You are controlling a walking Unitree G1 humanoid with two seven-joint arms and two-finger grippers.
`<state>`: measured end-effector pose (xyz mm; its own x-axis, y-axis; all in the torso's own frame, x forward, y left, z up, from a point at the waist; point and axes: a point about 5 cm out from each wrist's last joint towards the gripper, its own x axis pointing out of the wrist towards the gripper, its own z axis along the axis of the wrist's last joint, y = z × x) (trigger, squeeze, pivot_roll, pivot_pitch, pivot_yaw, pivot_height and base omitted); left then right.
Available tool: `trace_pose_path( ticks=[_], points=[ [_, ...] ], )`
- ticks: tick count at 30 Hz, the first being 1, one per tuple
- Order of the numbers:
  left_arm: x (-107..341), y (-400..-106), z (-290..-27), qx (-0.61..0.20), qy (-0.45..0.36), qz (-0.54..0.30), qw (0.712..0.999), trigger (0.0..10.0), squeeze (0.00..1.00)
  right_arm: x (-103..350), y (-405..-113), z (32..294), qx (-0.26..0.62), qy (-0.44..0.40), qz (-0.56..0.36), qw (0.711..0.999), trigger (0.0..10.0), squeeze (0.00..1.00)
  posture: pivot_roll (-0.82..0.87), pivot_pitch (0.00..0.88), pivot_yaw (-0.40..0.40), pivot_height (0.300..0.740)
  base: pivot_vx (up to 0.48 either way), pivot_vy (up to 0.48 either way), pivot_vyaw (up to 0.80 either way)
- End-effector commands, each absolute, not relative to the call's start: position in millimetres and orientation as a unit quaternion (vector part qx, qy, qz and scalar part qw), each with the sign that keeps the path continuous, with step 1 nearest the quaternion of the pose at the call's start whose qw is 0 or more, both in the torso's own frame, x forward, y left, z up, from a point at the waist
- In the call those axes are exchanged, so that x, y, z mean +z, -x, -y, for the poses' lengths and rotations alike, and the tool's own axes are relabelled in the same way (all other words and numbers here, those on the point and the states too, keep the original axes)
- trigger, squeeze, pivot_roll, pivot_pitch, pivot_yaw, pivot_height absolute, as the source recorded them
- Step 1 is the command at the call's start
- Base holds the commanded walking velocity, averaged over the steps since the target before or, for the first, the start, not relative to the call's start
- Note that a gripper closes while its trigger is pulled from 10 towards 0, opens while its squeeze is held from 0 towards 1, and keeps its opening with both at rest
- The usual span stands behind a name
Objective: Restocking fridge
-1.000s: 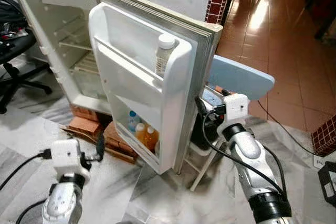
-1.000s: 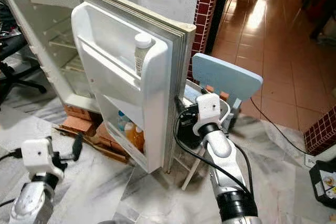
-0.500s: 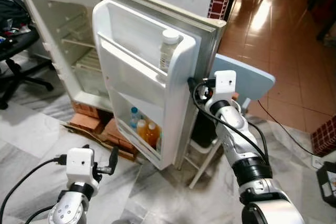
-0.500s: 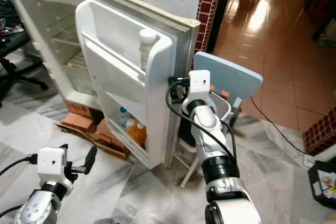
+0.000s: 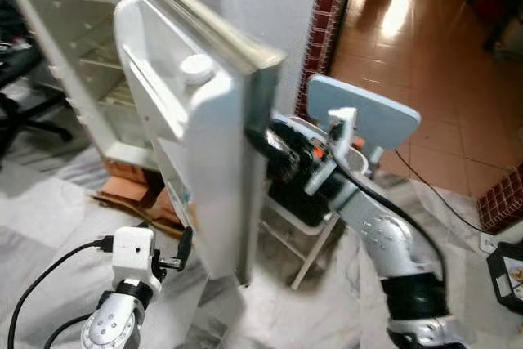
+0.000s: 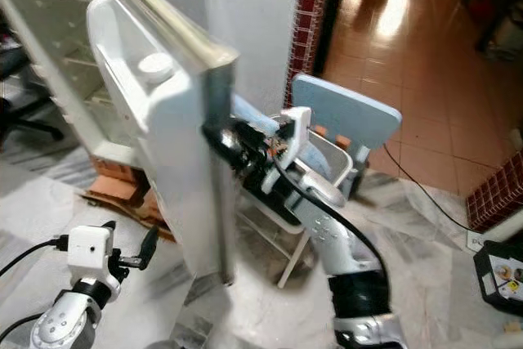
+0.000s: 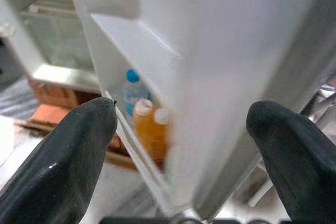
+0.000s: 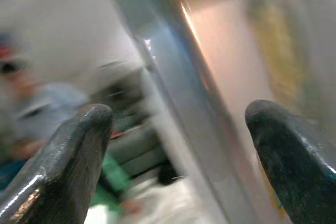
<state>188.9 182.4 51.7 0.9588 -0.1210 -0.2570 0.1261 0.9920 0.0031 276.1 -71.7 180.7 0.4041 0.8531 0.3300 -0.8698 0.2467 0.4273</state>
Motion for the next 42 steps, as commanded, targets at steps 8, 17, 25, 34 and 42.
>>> trace_pose_path(
  ticks=[8, 17, 25, 34, 42],
  points=[
    [49, -186, -185, -0.061, -0.014, -0.142, 0.988, 10.0, 0.0, 114, -231, 90, 0.642, -0.137, -0.13, 0.743, 10.0, 0.0, 0.08, 0.0, -0.03, 0.74, 0.0, 0.0, 0.0],
    [60, -191, -193, -0.011, -0.038, -0.116, 0.992, 10.0, 0.0, 123, -274, 88, 0.431, -0.145, -0.083, 0.887, 10.0, 0.0, 0.07, 0.024, -0.036, 0.74, 0.0, 0.0, 0.0],
    [81, -209, -197, 0.011, -0.041, -0.081, 0.996, 10.0, 0.0, 142, -302, 111, 0.224, -0.125, -0.014, 0.966, 10.0, 0.0, 0.06, 0.036, -0.025, 0.74, 0.0, 0.196, 0.0],
    [80, -219, -188, 0.003, -0.034, -0.078, 0.996, 10.0, 0.0, 126, -310, 127, 0.124, -0.108, -0.03, 0.986, 10.0, 0.0, 0.05, 0.03, -0.027, 0.74, 0.0, 0.469, 0.0],
    [77, -218, -184, -0.003, -0.031, -0.084, 0.996, 10.0, 0.0, 120, -310, 124, 0.125, -0.113, -0.035, 0.985, 10.0, 0.0, 0.05, 0.009, -0.024, 0.74, 0.0, 0.478, 0.0]
  ],
)
